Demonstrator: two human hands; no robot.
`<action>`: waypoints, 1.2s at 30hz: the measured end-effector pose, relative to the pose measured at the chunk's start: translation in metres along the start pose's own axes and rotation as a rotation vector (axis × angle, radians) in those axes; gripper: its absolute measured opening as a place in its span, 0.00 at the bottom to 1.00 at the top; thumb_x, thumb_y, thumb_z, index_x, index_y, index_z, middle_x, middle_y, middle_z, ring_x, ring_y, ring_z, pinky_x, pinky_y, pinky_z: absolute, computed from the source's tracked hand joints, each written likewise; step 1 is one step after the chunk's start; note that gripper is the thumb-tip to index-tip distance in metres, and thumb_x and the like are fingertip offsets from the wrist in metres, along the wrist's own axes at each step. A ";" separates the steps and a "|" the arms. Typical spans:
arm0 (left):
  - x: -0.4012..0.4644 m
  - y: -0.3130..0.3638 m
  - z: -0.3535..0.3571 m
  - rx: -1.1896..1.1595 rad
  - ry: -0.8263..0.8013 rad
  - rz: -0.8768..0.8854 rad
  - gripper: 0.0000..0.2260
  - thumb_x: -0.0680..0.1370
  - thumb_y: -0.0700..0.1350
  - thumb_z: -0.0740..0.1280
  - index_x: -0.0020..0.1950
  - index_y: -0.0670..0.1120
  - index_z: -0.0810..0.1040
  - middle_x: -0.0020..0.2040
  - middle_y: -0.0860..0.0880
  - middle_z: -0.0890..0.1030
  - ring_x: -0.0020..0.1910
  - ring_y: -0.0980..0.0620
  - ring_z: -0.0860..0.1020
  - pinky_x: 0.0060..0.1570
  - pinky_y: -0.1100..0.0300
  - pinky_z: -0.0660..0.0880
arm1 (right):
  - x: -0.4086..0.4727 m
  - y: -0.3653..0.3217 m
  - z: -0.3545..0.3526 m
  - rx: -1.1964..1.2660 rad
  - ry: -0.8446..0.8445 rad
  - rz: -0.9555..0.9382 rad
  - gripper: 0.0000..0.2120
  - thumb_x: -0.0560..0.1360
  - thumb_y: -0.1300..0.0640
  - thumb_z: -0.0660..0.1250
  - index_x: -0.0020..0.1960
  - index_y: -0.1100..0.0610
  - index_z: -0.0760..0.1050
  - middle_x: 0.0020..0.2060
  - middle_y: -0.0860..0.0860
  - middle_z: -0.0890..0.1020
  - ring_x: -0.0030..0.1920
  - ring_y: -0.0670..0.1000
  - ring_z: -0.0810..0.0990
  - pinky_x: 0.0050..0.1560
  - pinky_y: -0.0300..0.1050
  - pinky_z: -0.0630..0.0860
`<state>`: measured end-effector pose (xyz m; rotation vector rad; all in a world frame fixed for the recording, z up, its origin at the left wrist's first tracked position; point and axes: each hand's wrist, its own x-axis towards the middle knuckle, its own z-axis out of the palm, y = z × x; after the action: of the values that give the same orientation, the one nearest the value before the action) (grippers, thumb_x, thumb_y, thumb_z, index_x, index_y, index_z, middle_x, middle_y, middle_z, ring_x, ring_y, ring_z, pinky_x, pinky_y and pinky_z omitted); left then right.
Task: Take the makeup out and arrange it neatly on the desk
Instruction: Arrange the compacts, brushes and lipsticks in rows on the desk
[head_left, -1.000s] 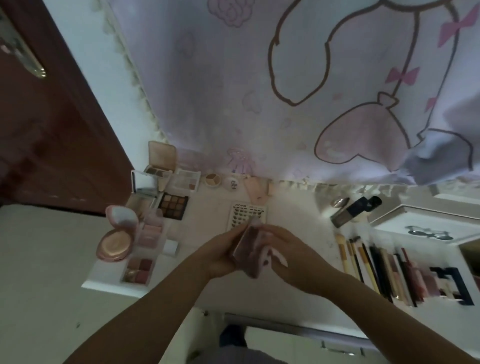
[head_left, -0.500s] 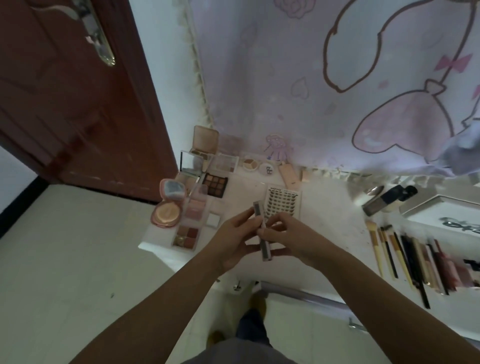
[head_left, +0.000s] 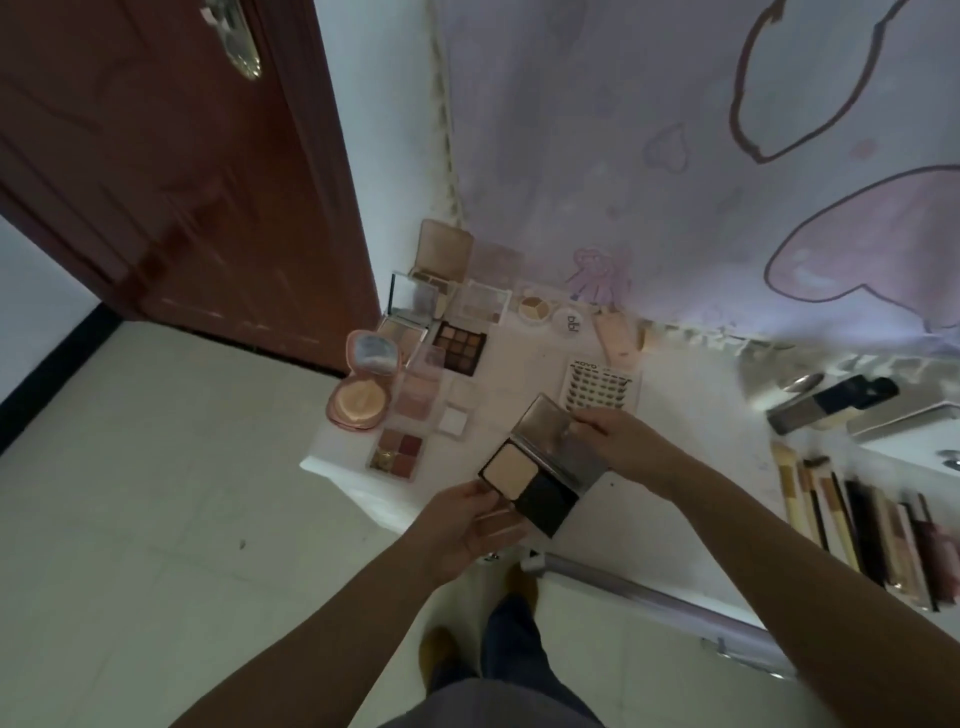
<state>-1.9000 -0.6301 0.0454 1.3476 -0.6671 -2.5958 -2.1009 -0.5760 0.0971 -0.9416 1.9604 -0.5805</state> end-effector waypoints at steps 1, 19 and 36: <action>0.003 -0.004 -0.003 -0.020 0.061 -0.045 0.08 0.79 0.32 0.58 0.49 0.35 0.76 0.43 0.38 0.80 0.44 0.41 0.79 0.42 0.50 0.81 | 0.008 -0.001 0.007 -0.129 -0.007 -0.057 0.13 0.81 0.58 0.57 0.56 0.64 0.76 0.48 0.59 0.80 0.48 0.56 0.77 0.42 0.35 0.70; 0.006 0.024 -0.004 -0.251 0.247 -0.193 0.11 0.80 0.38 0.57 0.59 0.32 0.67 0.49 0.34 0.73 0.50 0.37 0.74 0.55 0.44 0.70 | 0.044 -0.004 0.046 -0.365 0.009 -0.214 0.16 0.81 0.52 0.59 0.67 0.54 0.70 0.58 0.53 0.80 0.54 0.52 0.79 0.50 0.40 0.73; 0.109 -0.015 0.242 0.652 -0.147 0.037 0.09 0.79 0.34 0.59 0.59 0.41 0.70 0.41 0.46 0.76 0.37 0.53 0.75 0.39 0.64 0.75 | -0.036 0.109 -0.180 -0.448 0.477 0.138 0.15 0.77 0.61 0.61 0.63 0.56 0.74 0.59 0.54 0.78 0.57 0.54 0.77 0.58 0.44 0.72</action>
<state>-2.1577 -0.5751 0.0787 1.2548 -1.6491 -2.5626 -2.2849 -0.4739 0.1342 -0.9840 2.6347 -0.3041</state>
